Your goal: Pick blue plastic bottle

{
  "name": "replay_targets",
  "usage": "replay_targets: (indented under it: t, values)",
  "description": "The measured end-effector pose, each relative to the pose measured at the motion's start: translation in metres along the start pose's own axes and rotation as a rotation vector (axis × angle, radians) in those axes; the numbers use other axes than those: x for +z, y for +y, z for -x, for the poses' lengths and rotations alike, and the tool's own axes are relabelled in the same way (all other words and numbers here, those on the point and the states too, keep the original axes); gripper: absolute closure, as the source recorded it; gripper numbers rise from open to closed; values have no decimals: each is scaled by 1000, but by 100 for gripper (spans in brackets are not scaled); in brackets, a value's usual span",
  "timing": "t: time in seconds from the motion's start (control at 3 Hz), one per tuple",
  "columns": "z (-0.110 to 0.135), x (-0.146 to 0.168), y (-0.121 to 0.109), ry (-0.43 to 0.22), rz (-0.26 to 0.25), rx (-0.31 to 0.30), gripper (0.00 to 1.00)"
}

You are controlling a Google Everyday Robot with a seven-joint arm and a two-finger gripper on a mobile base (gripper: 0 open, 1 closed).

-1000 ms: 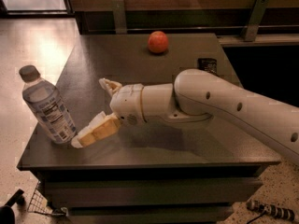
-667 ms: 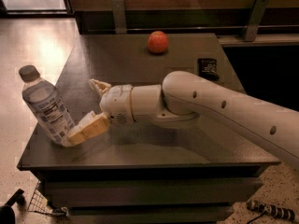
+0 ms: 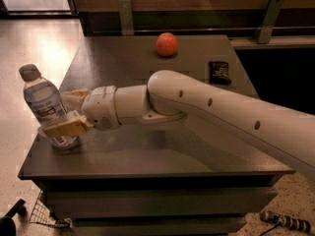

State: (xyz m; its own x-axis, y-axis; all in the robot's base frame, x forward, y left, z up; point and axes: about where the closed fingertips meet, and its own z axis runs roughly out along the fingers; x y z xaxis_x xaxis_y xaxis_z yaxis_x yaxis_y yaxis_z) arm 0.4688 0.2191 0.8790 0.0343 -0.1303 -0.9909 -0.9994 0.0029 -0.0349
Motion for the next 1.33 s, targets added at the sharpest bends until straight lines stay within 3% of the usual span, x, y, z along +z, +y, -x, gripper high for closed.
replay_targets:
  t: [0.67, 1.0, 1.33]
  values:
    - [2, 3, 3, 0, 7, -3, 87]
    - [3, 4, 5, 0, 10, -5, 100]
    - [3, 4, 5, 0, 10, -5, 100]
